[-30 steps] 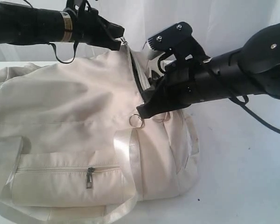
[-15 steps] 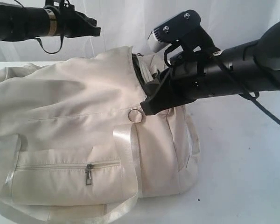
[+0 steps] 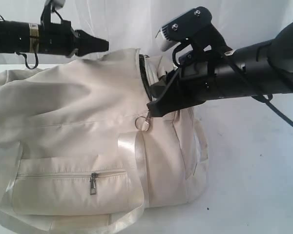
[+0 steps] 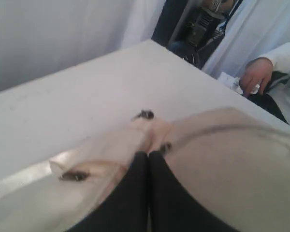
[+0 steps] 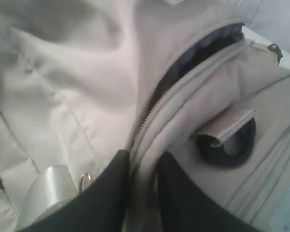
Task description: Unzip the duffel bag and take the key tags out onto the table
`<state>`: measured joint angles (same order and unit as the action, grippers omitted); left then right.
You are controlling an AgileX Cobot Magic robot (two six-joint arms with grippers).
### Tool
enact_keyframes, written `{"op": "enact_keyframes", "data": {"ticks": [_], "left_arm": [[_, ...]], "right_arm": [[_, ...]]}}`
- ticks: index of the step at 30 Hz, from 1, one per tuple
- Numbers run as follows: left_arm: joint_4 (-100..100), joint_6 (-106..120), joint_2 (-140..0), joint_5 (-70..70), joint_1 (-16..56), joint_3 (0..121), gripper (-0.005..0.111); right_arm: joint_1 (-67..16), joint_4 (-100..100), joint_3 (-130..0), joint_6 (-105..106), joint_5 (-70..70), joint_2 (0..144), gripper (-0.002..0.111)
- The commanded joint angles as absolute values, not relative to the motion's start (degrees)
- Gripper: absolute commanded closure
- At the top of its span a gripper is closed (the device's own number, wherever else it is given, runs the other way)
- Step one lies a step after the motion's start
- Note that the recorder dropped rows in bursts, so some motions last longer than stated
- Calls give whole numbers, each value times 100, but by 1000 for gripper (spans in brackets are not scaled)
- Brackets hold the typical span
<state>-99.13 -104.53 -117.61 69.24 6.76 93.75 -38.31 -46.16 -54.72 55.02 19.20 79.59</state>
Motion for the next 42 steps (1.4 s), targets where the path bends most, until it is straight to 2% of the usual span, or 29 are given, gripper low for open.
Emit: {"op": "enact_keyframes", "data": {"ticks": [1,3,7,9,11,20,26,35,42], "left_arm": [[-9995,-10133,-11758,6996,808,8735,104],[-9995,-10007,-11758,6996,808,8463,98],[-9995,-10018,-11758,6996,817,8048,82],[-9995,-10005,-11745,6996,867,7729,70],[-9995,-9798,-11709,6996,915,7567,67],[-9995,-9408,-11654,6996,928,7550,67],[-9936,-9272,-11586,6931,857,7550,67],[-9474,-9122,-11232,6932,442,7550,67],[-9271,-8948,-11079,6996,435,7550,67]], "right_arm": [[-3825,-4633,-5483,5504,1322,7668,57],[-3825,-4673,-5493,5489,964,7568,49],[-3825,-4682,-5539,5351,455,7648,48],[-3825,-4682,-5783,5351,361,8145,48],[-3825,-4880,-6165,5124,388,8644,48],[-4127,-4936,-7975,5263,1935,10143,49],[-4215,-4559,-7988,4890,2151,10195,55],[-4215,-1996,-7988,3063,3041,10254,66],[-4215,-1901,-7988,2973,3889,10244,68]]}}
